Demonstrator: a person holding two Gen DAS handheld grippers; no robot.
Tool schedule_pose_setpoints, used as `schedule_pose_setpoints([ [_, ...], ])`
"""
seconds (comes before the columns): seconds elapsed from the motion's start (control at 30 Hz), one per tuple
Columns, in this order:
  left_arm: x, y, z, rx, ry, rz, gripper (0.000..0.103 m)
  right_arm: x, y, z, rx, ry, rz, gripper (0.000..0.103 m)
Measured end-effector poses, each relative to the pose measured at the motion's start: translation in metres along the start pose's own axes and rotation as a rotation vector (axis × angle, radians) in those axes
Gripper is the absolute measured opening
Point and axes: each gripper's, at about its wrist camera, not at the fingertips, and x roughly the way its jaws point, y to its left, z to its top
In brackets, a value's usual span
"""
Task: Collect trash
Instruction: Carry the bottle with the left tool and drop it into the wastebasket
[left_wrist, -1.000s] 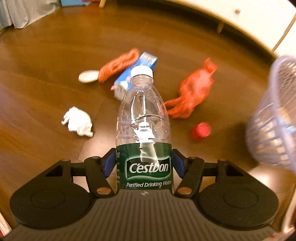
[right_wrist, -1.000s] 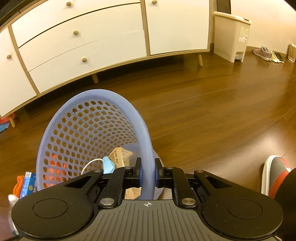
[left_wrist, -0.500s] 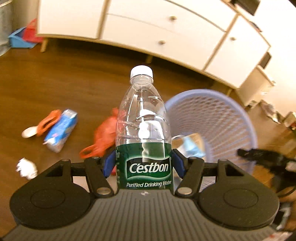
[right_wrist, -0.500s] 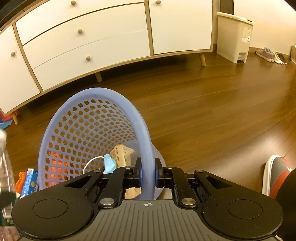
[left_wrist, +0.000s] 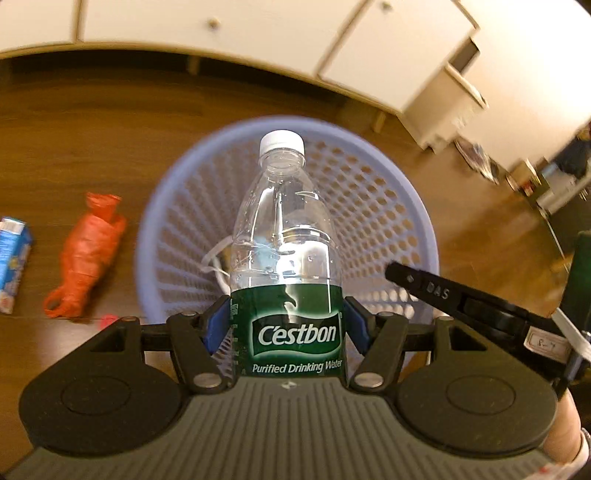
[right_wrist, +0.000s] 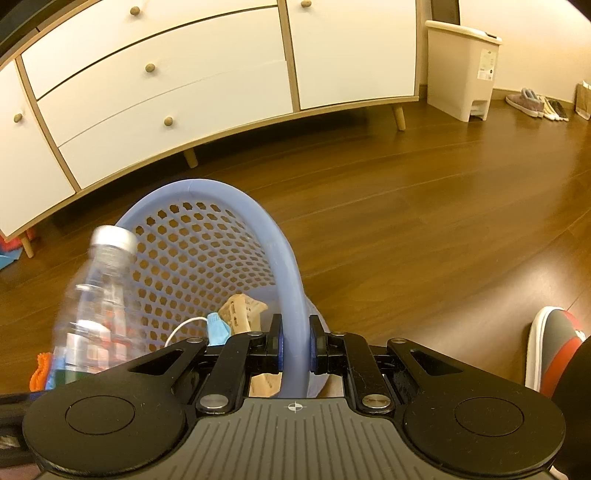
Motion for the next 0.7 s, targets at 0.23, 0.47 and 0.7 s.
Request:
schedule_pose_setpoints([
  [0.23,0.014,-0.002,0.005,0.018,0.021,0.019,0.068,-0.001,0.000,0.000,0.003,0.001,-0.005,0.009],
  [0.47,-0.010,0.023,-0.001,-0.010,-0.036,0.058,0.068,-0.001,0.001,0.001,0.001,0.002,-0.002,0.009],
  [0.7,-0.043,0.042,-0.007,-0.011,-0.114,0.071,0.068,0.001,0.000,0.003,0.002,0.002,-0.008,0.009],
])
